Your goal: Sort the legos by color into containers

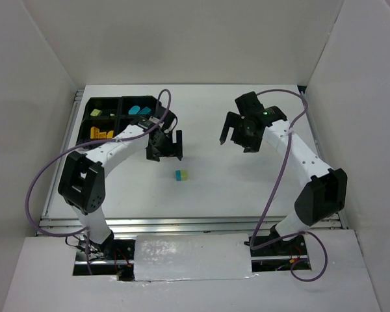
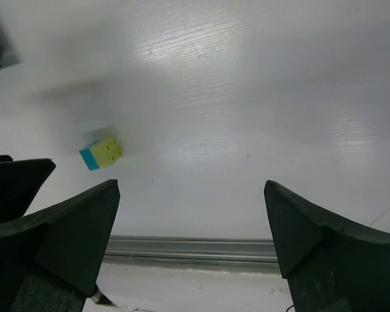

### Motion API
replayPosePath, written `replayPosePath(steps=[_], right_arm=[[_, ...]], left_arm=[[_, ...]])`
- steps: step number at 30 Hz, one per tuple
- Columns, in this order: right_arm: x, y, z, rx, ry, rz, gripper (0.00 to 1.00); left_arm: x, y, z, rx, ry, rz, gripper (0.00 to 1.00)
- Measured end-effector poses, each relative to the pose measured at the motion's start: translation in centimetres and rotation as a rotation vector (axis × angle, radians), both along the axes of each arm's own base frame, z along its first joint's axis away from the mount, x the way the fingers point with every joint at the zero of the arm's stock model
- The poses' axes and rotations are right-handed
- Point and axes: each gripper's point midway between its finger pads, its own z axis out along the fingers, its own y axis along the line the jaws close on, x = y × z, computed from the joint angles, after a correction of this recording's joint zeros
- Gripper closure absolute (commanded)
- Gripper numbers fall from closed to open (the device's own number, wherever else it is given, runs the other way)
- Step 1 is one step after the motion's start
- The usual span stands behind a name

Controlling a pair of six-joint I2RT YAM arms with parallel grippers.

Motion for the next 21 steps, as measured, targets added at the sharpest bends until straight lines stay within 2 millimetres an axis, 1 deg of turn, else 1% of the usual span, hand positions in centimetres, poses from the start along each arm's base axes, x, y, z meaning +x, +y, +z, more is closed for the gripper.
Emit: replayPosePath(steps=[3,7,11,14,17,18,20,21], right_arm=[[-0.2,-0.1,0.1,0.004,-0.009,-0.001,0.0],[-0.3,0.0,-0.1,0.017,-0.026,-0.003,0.0],[0.3,0.6,-0.5,0.036,-0.017,0.002,0.0],[0.7,1.1,-1.0,0.048,-0.011,0.007,0.0],[0.8,1.2,-1.1,0.055,-0.016,0.012,0.0],[0.8,1.3,-1.2,0.057,-0.017,0.014,0.0],[0.6,1.4,-1.5,0.061,-0.01,0.021,0.0],[0.5,1.4,-1.8,0.062,-0.004,0.023,0.0]], left_arm=[[-0.6,-0.4,-1.0,0.003,0.029,0.019,0.01],[-0.8,-1.2,-2.4,0.011,0.057,0.021,0.05],[-1.8,-2.3,-4.4,0.041,0.105,-0.008,0.05],[-2.4,-3.1,-5.0,0.055,0.122,-0.026,0.07],[-2.5,-3.8,-5.6,0.05,0.137,-0.023,0.12],[-2.4,-3.8,-5.9,0.053,0.142,-0.021,0.16],[-2.5,-3.8,-6.5,0.06,0.155,-0.019,0.2],[-2.6,-3.7,-6.7,0.063,0.162,-0.019,0.21]])
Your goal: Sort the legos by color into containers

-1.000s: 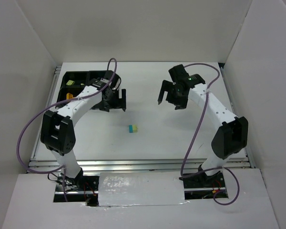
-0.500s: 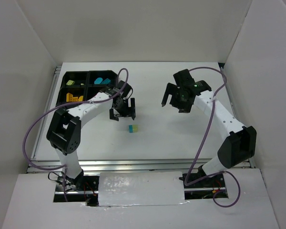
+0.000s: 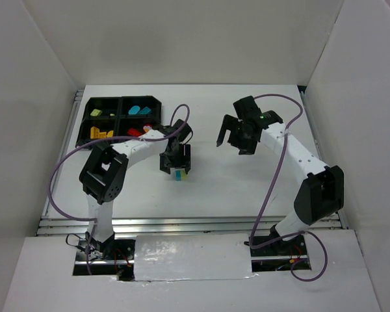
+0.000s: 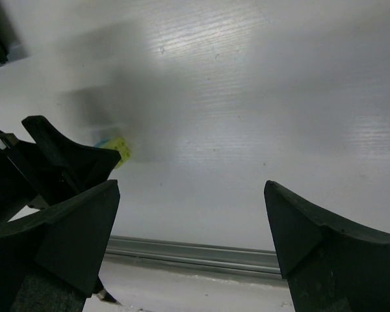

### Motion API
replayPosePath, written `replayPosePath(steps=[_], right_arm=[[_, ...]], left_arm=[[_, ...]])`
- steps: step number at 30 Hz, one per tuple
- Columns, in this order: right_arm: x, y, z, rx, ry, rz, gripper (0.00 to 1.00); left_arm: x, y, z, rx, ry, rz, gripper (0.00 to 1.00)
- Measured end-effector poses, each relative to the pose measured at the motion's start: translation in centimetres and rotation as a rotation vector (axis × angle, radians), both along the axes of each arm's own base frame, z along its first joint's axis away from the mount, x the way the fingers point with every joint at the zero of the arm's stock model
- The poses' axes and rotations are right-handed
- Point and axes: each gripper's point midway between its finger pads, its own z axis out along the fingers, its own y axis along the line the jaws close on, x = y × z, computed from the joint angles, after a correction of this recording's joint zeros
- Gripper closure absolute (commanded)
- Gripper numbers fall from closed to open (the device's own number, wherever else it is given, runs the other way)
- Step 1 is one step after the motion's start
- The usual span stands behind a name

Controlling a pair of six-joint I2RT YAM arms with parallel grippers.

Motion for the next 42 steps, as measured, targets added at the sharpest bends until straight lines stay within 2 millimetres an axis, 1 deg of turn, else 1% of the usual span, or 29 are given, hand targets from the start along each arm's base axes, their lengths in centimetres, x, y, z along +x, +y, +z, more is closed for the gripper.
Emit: replayPosePath(steps=[3,6,7,8,10,11,13,14,18,19,21,23,24,26,28,30,31,33,35,37,42], right_arm=[[-0.4,0.0,-0.5,0.001,0.015,0.004,0.0],[-0.5,0.0,-0.5,0.005,0.016,0.006,0.0],[-0.5,0.0,-0.4,0.006,0.013,0.007,0.0],[-0.5,0.1,-0.4,0.009,0.012,0.008,0.0],[-0.5,0.2,-0.4,0.014,0.011,0.01,0.0],[-0.5,0.3,-0.4,0.02,0.011,0.014,0.0],[-0.5,0.7,-0.4,0.038,0.009,0.025,0.0],[-0.6,0.9,-0.4,0.052,0.008,0.038,0.0],[-0.9,2.1,-0.4,0.12,-0.002,0.081,0.0],[-0.9,2.3,-0.2,0.144,-0.004,0.085,0.0],[-0.7,2.9,0.5,0.198,-0.012,0.085,0.0],[-0.1,3.1,1.3,0.275,-0.017,0.064,0.0],[0.4,2.9,1.7,0.317,-0.019,0.046,0.0],[1.0,2.6,2.2,0.403,-0.005,0.011,0.02],[1.3,2.3,2.5,0.468,0.019,-0.014,0.03],[1.1,2.9,2.9,0.523,0.052,0.001,0.05],[0.9,3.4,3.0,0.55,0.072,0.013,0.08],[0.3,4.4,3.2,0.599,0.113,0.048,0.1],[-0.3,5.1,3.6,0.641,0.144,0.081,0.14],[-0.6,5.8,4.7,0.681,0.166,0.13,0.17],[-0.7,6.6,6.7,0.708,0.147,0.215,0.22]], left_arm=[[-0.1,0.0,-0.7,0.004,0.017,0.0,0.21],[-0.3,-0.1,-1.2,0.002,0.034,-0.003,0.21],[-0.3,-0.2,-1.3,0.001,0.036,-0.004,0.23],[-0.4,-0.2,-1.4,0.0,0.038,-0.005,0.31],[-0.5,-0.3,-1.4,-0.006,0.042,-0.001,0.5],[-0.5,-0.3,-1.5,-0.009,0.044,-0.002,0.7],[-0.5,-0.5,-1.5,-0.015,0.044,-0.009,0.88],[-0.5,-0.5,-1.5,-0.017,0.043,-0.017,1.0],[-0.1,-0.8,-1.0,-0.025,0.023,-0.047,1.0],[0.3,-1.1,-0.6,-0.039,0.003,-0.072,1.0],[0.9,-1.9,1.0,-0.092,-0.051,-0.12,1.0],[1.7,-3.4,3.8,-0.189,-0.158,-0.213,1.0],[1.9,-4.1,5.8,-0.25,-0.227,-0.273,1.0],[1.2,-5.1,10.0,-0.36,-0.346,-0.391,1.0],[0.4,-6.4,14.5,-0.469,-0.457,-0.529,1.0],[0.3,-7.5,17.6,-0.538,-0.55,-0.635,1.0],[0.2,-8.0,18.5,-0.563,-0.581,-0.681,1.0],[-0.2,-8.6,19.2,-0.589,-0.605,-0.753,1.0],[-0.7,-8.6,18.9,-0.596,-0.597,-0.798,1.0],[-1.1,-8.6,18.5,-0.597,-0.587,-0.834,1.0],[-1.1,-8.7,17.8,-0.586,-0.574,-0.876,1.0]])
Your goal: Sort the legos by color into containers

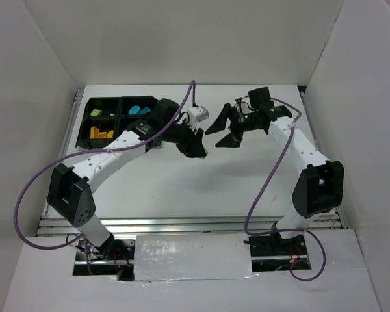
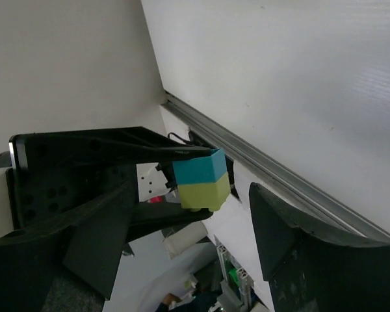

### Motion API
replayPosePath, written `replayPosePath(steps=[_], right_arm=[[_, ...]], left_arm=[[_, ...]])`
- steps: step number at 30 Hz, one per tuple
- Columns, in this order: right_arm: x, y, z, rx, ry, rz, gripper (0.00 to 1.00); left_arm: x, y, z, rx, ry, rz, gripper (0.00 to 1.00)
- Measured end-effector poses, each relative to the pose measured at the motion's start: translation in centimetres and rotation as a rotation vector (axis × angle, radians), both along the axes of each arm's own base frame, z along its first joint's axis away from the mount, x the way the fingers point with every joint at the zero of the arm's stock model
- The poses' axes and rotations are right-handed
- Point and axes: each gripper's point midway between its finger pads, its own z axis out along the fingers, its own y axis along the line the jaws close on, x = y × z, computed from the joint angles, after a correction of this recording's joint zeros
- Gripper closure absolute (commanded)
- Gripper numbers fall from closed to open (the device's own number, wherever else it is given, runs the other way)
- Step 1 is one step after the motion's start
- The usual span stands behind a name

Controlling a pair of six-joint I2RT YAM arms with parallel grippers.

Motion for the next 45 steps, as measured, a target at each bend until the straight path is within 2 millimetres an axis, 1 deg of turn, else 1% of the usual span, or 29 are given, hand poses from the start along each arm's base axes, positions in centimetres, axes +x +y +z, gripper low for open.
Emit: replayPosePath(steps=[3,8,11,15,18,19,22,25,26,27,28,29,30,31,32,33,34,35,36,37,38,39,45], right_arm=[[-0.6,0.2,0.4,0.006,0.002,0.035,0.25],[-1.7,1.2,-1.0,-0.026,0.046,0.11,0.25],[-2.2,2.0,-1.0,-0.023,0.051,0.154,0.36],[-2.4,2.2,-0.9,-0.028,0.035,0.176,0.49],[-2.8,2.6,-1.0,-0.037,0.029,0.201,0.49],[-2.9,2.7,-1.0,-0.037,0.03,0.206,0.49],[-2.7,2.9,-0.7,-0.034,0.015,0.22,0.45],[-2.6,3.0,-0.4,-0.036,0.001,0.237,0.46],[-2.6,3.0,-0.4,-0.038,-0.002,0.24,0.52],[-2.6,2.9,-0.5,-0.042,-0.009,0.245,0.56],[-2.6,2.8,-0.6,-0.048,-0.007,0.248,0.7],[-2.7,2.8,-0.8,-0.049,-0.011,0.257,0.82],[-2.7,2.9,-0.9,-0.053,-0.019,0.268,0.92],[-2.7,2.9,-1.2,-0.057,-0.022,0.277,0.97],[-2.7,3.0,-1.3,-0.055,-0.014,0.28,1.0],[-2.7,3.1,-1.4,-0.055,-0.012,0.282,1.0],[-2.6,3.2,-1.6,-0.056,-0.005,0.284,1.0],[-2.6,3.3,-1.7,-0.056,0.001,0.285,1.0],[-2.6,3.4,-1.8,-0.055,0.003,0.286,1.0],[-2.5,3.4,-1.9,-0.053,0.002,0.287,1.0],[-2.4,3.5,-1.9,-0.051,0.0,0.287,1.0],[-2.3,3.5,-1.8,-0.049,-0.004,0.285,1.0],[-2.4,5.1,-0.8,0.027,-0.009,0.297,1.0]], left_arm=[[0.0,0.0,0.0,0.006,-0.006,-0.015,1.0],[0.6,-0.5,1.6,-0.01,-0.031,-0.019,1.0],[0.6,-0.5,1.8,0.001,-0.037,-0.033,1.0],[0.7,-0.7,1.1,0.011,-0.01,-0.046,1.0],[1.0,-1.0,1.0,0.012,-0.013,-0.048,1.0],[1.0,-0.9,1.0,0.014,-0.016,-0.052,1.0],[1.1,-0.9,1.2,0.016,-0.029,-0.057,1.0],[1.2,-0.9,1.4,0.016,-0.038,-0.057,1.0],[1.3,-0.9,1.4,0.016,-0.039,-0.057,1.0],[1.3,-1.0,1.4,0.016,-0.04,-0.057,1.0],[1.3,-1.0,1.4,0.016,-0.039,-0.058,1.0],[1.2,-0.9,1.3,0.019,-0.035,-0.059,0.99],[1.2,-0.9,1.1,0.024,-0.024,-0.06,0.96],[1.1,-0.8,0.9,0.028,-0.013,-0.058,0.94],[1.2,-0.7,0.8,0.032,-0.003,-0.055,0.87],[1.2,-0.7,0.6,0.041,0.002,-0.05,0.82],[1.3,-0.6,0.5,0.05,0.007,-0.044,0.73],[1.3,-0.5,0.3,0.058,0.01,-0.039,0.61],[1.4,-0.4,0.2,0.065,0.014,-0.032,0.46],[1.4,-0.3,0.1,0.068,0.015,-0.029,0.46],[1.4,-0.3,0.0,0.071,0.018,-0.022,0.17],[1.5,-0.2,0.0,0.074,0.016,-0.017,0.01],[3.1,-0.2,0.7,0.061,-0.01,0.052,0.0]])
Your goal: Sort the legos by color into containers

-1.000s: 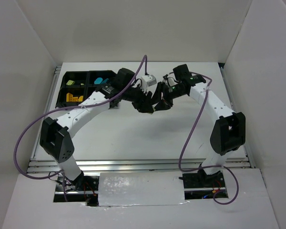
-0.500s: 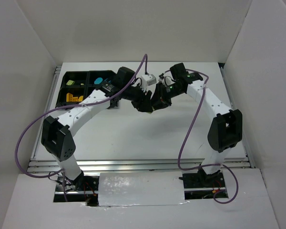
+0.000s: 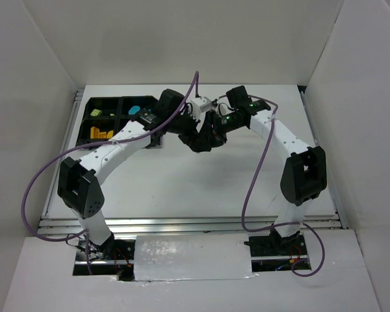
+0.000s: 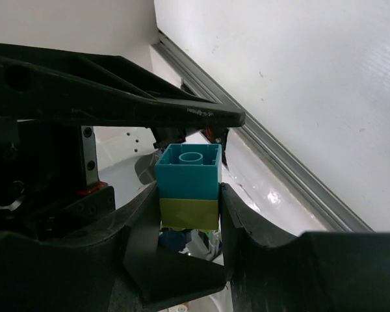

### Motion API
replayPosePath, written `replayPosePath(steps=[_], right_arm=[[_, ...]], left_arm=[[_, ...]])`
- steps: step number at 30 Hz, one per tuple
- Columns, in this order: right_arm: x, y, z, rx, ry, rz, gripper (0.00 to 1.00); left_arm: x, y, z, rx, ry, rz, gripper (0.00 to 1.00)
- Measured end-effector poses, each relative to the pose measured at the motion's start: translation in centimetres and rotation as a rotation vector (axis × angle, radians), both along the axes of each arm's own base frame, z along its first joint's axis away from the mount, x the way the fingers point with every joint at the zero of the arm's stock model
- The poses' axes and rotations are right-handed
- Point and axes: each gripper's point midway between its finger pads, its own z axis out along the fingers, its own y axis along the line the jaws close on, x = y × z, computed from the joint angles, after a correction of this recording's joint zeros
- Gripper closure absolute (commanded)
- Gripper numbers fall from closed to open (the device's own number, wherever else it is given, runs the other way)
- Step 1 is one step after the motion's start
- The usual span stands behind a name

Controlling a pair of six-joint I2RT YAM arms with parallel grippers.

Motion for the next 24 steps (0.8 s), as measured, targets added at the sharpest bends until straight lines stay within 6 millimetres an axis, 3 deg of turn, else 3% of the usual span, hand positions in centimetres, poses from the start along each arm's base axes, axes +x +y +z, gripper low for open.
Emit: replayPosePath(steps=[7,9,13,16,20,24], right_arm=[[2.3,0.5,0.3,0.065,-0.1,-0.009,1.0],[2.9,0.3,0.3,0.084,-0.144,0.002,1.0],[2.8,0.1,0.5,0.124,-0.222,0.07,1.0],[2.0,0.3,1.3,0.188,-0.274,0.144,1.0],[1.4,0.7,3.0,0.303,-0.345,0.226,1.0],[1.0,0.9,4.6,0.385,-0.386,0.279,1.0]], left_arm=[[1.7,2.1,1.1,-0.05,0.083,0.103,0.01],[2.6,3.7,2.0,-0.097,0.12,0.134,0.0],[5.2,9.0,4.3,-0.219,0.141,0.24,0.01],[5.0,11.7,5.3,-0.293,0.175,0.27,0.01],[2.9,9.9,6.4,-0.395,0.241,0.141,0.04],[0.6,8.4,6.4,-0.476,0.334,0.022,0.05]])
